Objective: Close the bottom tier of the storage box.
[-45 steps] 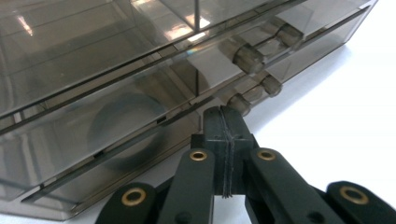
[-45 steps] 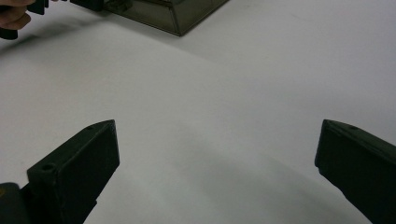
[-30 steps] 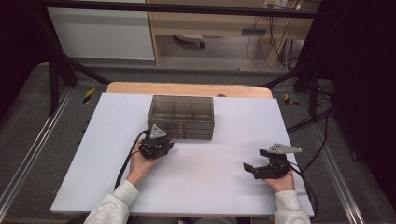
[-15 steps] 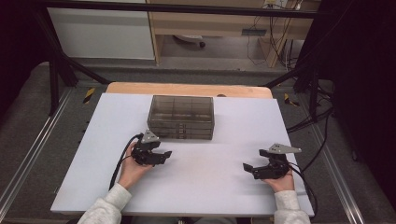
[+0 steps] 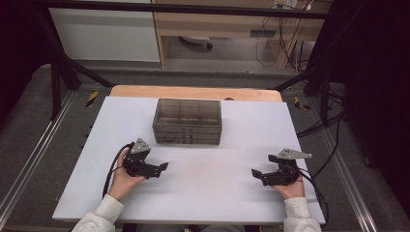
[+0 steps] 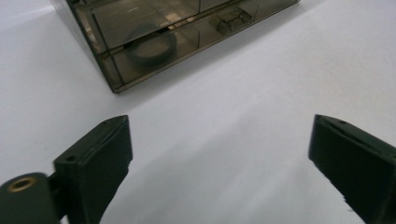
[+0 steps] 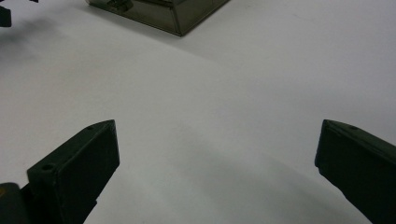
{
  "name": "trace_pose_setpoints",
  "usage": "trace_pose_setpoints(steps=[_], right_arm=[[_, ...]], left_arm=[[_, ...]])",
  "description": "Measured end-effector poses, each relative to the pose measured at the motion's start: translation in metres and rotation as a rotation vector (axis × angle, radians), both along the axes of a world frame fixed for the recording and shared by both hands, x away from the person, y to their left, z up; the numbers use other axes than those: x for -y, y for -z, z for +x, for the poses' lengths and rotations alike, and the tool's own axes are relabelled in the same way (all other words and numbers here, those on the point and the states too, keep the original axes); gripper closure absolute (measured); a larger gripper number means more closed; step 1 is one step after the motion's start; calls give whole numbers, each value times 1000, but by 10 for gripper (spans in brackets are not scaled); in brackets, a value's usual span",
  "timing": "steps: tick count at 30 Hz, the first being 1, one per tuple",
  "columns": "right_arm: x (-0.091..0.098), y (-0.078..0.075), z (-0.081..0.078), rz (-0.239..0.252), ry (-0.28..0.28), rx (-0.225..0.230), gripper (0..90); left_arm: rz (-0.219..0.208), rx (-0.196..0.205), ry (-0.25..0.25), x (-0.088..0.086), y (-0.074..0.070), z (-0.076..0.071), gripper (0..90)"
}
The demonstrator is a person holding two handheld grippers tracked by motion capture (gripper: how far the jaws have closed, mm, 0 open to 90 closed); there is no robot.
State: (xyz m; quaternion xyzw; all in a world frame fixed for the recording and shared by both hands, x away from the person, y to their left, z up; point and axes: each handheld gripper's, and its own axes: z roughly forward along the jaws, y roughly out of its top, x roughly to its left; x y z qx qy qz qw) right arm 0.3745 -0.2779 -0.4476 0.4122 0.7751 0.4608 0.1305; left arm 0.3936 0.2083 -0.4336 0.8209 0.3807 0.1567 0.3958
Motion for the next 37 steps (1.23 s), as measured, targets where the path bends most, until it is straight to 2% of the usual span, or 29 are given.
trace_pose_setpoints(steps=[5, 22, 26, 37], right_arm=[[0, 0, 0, 0, 1, 0, 4], [0, 0, 0, -2, 0, -3, 4], [0, 0, 0, 0, -1, -2, 4], [0, 0, 0, 3, -4, -5, 4]], left_arm=[[14, 14, -22, -9, 1, -6, 40], [12, 8, -54, -45, 5, -19, 42], [0, 7, -59, -50, 6, -21, 42], [5, 2, -57, -56, 8, -22, 43]])
